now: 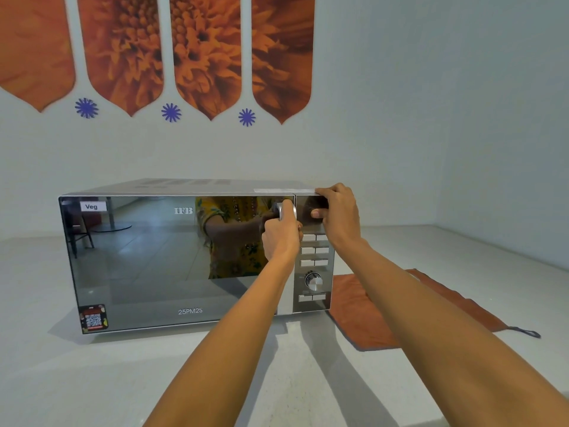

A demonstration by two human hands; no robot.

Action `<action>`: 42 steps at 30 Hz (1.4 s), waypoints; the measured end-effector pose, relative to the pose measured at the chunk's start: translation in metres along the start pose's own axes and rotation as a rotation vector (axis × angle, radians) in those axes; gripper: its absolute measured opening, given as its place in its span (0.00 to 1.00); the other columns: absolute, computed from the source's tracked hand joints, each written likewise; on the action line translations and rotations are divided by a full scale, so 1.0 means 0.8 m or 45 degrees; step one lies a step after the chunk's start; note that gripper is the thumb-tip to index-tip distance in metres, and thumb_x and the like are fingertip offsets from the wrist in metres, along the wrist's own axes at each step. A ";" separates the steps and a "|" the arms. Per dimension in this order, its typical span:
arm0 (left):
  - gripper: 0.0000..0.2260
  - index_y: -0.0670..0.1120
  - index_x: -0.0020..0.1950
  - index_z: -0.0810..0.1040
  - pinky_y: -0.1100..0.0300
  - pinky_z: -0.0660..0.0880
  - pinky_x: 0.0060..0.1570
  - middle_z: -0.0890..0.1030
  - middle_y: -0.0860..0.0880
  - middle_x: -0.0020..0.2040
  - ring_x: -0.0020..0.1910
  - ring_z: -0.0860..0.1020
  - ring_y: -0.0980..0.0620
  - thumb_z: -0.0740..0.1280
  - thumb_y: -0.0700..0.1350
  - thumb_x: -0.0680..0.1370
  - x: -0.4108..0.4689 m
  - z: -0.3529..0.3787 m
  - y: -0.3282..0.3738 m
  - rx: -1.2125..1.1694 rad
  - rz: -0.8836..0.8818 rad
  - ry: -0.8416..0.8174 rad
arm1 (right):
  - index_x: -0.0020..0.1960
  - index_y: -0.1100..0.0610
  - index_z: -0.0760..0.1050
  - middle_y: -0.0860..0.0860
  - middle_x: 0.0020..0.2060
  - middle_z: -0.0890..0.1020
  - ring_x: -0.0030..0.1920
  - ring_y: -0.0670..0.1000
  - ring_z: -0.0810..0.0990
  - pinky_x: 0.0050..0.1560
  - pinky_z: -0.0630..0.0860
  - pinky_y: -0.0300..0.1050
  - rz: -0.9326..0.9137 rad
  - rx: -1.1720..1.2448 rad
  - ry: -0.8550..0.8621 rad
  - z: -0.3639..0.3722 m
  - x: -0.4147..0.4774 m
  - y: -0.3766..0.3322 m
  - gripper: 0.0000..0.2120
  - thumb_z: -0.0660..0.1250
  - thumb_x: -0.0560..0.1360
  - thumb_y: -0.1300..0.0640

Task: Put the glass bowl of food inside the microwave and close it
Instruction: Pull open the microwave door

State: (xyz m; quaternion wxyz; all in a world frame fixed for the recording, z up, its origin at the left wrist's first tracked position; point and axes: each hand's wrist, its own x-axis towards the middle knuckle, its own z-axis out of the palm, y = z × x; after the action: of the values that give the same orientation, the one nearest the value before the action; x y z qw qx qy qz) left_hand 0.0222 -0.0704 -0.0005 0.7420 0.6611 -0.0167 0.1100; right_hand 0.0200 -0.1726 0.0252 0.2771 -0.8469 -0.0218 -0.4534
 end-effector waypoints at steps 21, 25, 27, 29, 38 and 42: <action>0.22 0.48 0.23 0.67 0.62 0.65 0.26 0.69 0.51 0.22 0.21 0.65 0.54 0.57 0.55 0.76 -0.130 -0.081 0.026 -0.073 0.211 -0.152 | 0.71 0.62 0.66 0.58 0.69 0.72 0.72 0.59 0.65 0.70 0.67 0.53 0.035 -0.283 -0.006 -0.008 -0.041 -0.034 0.25 0.67 0.75 0.64; 0.27 0.50 0.21 0.68 0.63 0.67 0.24 0.70 0.51 0.22 0.20 0.67 0.56 0.58 0.58 0.79 -0.153 -0.099 0.021 -0.083 0.346 -0.091 | 0.68 0.59 0.71 0.55 0.68 0.74 0.74 0.56 0.64 0.74 0.60 0.50 -0.026 0.010 0.140 -0.014 -0.070 -0.057 0.18 0.61 0.79 0.60; 0.28 0.50 0.21 0.69 0.64 0.66 0.22 0.70 0.51 0.21 0.19 0.66 0.56 0.57 0.58 0.80 -0.166 -0.113 0.020 -0.110 0.403 -0.093 | 0.67 0.58 0.73 0.54 0.66 0.77 0.73 0.54 0.66 0.72 0.59 0.44 -0.067 0.185 0.169 -0.019 -0.086 -0.072 0.17 0.61 0.79 0.60; 0.28 0.50 0.22 0.69 0.65 0.65 0.21 0.69 0.50 0.21 0.19 0.66 0.56 0.57 0.58 0.80 -0.179 -0.128 0.021 -0.134 0.436 -0.121 | 0.65 0.58 0.75 0.54 0.64 0.78 0.71 0.54 0.69 0.70 0.59 0.42 -0.129 0.288 0.179 -0.023 -0.096 -0.089 0.15 0.63 0.78 0.61; 0.29 0.44 0.24 0.67 0.67 0.60 0.19 0.65 0.51 0.17 0.16 0.63 0.55 0.53 0.59 0.80 -0.241 -0.203 0.047 -0.065 0.368 -0.018 | 0.62 0.53 0.78 0.45 0.61 0.80 0.67 0.45 0.74 0.70 0.69 0.45 -0.320 0.876 -0.186 -0.036 -0.123 -0.183 0.13 0.62 0.79 0.54; 0.28 0.45 0.24 0.66 0.65 0.59 0.20 0.65 0.51 0.18 0.16 0.61 0.54 0.52 0.61 0.79 -0.266 -0.247 0.058 -0.031 0.351 0.079 | 0.60 0.55 0.80 0.49 0.60 0.82 0.66 0.45 0.75 0.69 0.71 0.47 -0.397 1.126 -0.376 -0.028 -0.148 -0.224 0.13 0.61 0.80 0.54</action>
State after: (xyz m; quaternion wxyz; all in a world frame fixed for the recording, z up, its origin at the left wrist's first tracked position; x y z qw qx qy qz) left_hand -0.2179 0.0987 -0.0157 0.7279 0.6399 -0.0859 0.2311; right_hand -0.1181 -0.0063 0.0233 0.5327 -0.6900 -0.3779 -0.3119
